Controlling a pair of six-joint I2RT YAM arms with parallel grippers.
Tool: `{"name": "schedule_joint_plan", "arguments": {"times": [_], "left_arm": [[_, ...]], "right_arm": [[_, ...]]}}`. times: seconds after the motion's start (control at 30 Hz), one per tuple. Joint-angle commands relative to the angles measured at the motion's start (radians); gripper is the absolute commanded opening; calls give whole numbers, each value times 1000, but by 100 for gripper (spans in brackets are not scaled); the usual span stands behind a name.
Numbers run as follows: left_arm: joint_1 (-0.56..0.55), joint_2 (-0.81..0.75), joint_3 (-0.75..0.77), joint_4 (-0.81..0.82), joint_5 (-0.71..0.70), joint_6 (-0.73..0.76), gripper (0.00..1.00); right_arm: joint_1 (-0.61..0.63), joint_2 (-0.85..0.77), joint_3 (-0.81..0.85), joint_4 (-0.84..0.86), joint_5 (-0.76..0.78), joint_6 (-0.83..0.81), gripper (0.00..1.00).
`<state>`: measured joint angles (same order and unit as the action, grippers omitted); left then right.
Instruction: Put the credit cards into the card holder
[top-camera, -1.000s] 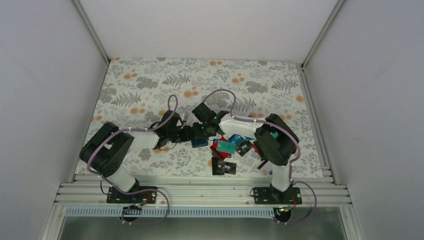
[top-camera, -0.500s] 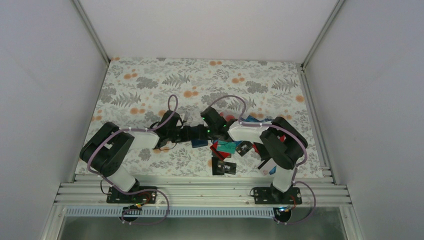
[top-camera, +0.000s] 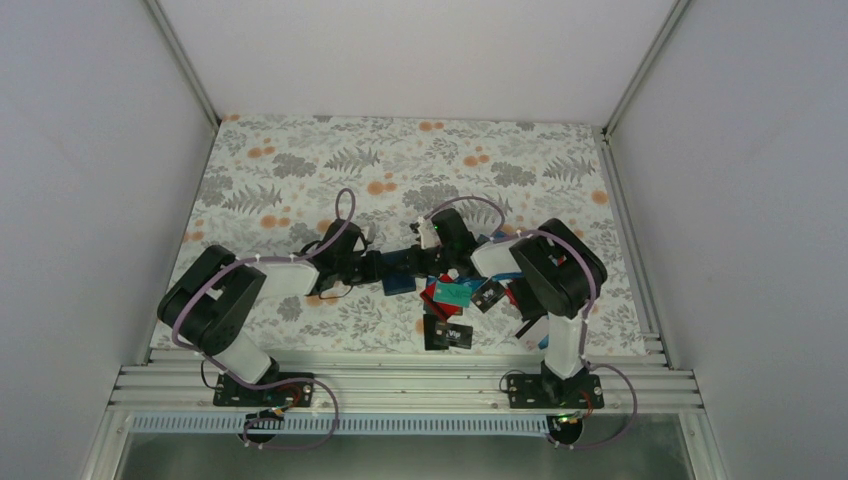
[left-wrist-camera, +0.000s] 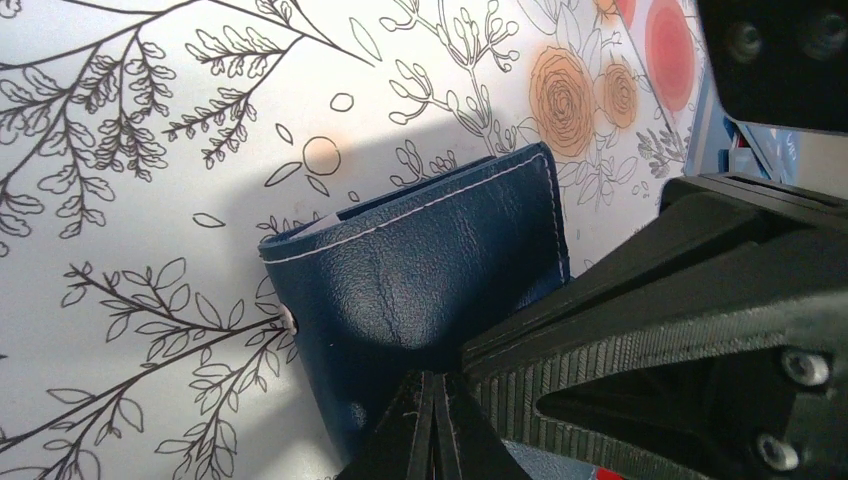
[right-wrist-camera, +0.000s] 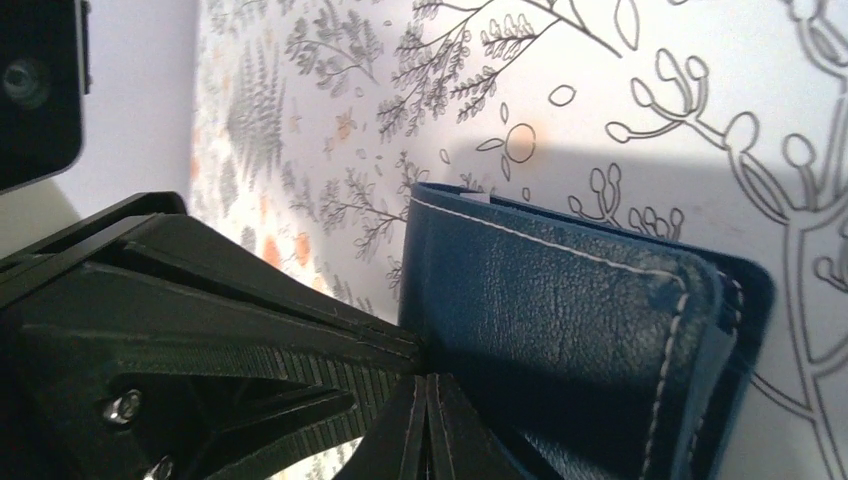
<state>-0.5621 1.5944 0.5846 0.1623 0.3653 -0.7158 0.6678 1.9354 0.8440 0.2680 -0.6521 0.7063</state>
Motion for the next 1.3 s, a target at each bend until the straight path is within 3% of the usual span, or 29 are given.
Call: {"name": "schedule_joint_plan", "arguments": {"times": [0.0,0.2,0.43,0.6,0.87,0.97,1.07,1.17,1.27], "left_arm": [[-9,21,-17,-164,-57,9,2],[-10,-12,-9,-181,-69,17,2],[-10,-27,65,-233,-100,50,2],[-9,-83,109,-273,-126,67,3],[-6,-164,163,-351,-167,103,8],[-1,-199,180,-382,-183,120,15],[6,-248,213,-435,-235,146,29],[12,-300,265,-507,-330,191,56],[22,-340,339,-588,-476,246,71]], "right_arm": [[-40,203,-66,-214,-23,-42,4],[-61,253,-12,-331,-4,-68,4],[-68,119,91,-463,-3,-152,4],[-61,-7,214,-575,-70,-217,33],[-33,-170,301,-646,-157,-228,67],[-32,-235,334,-689,-105,-241,85],[-42,-324,372,-741,53,-263,98],[-61,-398,402,-761,209,-279,100],[-80,-483,436,-772,432,-292,100]]}}
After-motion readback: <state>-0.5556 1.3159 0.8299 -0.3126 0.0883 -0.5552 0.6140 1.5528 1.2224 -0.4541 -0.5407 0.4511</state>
